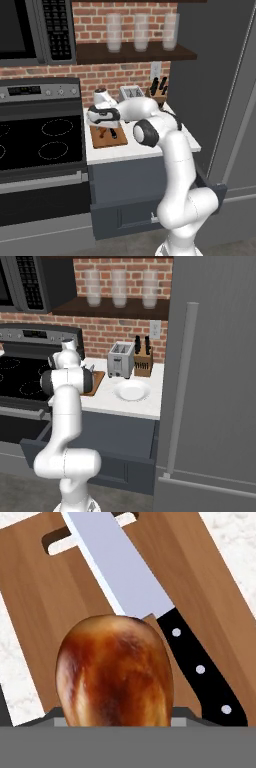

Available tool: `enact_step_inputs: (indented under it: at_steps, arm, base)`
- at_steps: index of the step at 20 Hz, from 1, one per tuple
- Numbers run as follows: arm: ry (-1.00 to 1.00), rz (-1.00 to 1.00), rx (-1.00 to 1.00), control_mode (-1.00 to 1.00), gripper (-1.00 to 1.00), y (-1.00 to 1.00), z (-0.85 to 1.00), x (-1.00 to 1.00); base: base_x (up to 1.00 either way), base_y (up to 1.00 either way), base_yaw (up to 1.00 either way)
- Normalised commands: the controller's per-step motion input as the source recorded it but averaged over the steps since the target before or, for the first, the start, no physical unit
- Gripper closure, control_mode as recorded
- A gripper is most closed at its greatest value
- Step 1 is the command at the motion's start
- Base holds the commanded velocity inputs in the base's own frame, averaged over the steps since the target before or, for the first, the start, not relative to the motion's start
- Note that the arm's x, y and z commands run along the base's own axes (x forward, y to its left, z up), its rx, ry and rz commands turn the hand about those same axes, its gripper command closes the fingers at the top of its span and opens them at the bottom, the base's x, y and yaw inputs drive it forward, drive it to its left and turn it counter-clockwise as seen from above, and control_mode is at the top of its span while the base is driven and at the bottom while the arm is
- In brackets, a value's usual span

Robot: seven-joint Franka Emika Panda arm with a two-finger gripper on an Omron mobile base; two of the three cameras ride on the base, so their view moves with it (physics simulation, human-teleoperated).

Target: Pick up the knife from the drawer and place it on the cutting board. Then place the meat from the plate to the cutting board.

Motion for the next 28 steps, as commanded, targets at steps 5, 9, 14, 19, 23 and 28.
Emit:
enact_step_inputs:
  at_steps: [5, 9, 14, 19, 23, 28]
  arm:
    - [0.0, 0.0, 0.0, -1.0, -1.0, 0.02, -0.24, 0.16]
    - [0.0, 0.0, 0.0, -1.0, -1.0, -0.14, -0.04, 0.0]
    - [0.0, 0.0, 0.0, -1.0, -1.0, -0.18, 0.0, -0.12]
    - [-0.03, 0.0, 0.0, -1.0, -1.0, -0.16, 0.0, -0.43]
    - [-0.09, 0.03, 0.0, -1.0, -1.0, -0.05, 0.07, -0.84]
    - [-0.1, 0.04, 0.0, -1.0, -1.0, 0.0, 0.26, -0.39]
  base:
    - [0.0, 0.0, 0.0]
    - [0.0, 0.0, 0.0]
    - [0.0, 0.0, 0.0]
    - [0.0, 0.0, 0.0]
    - [0.0, 0.0, 0.0]
    - [0.0, 0.0, 0.0]
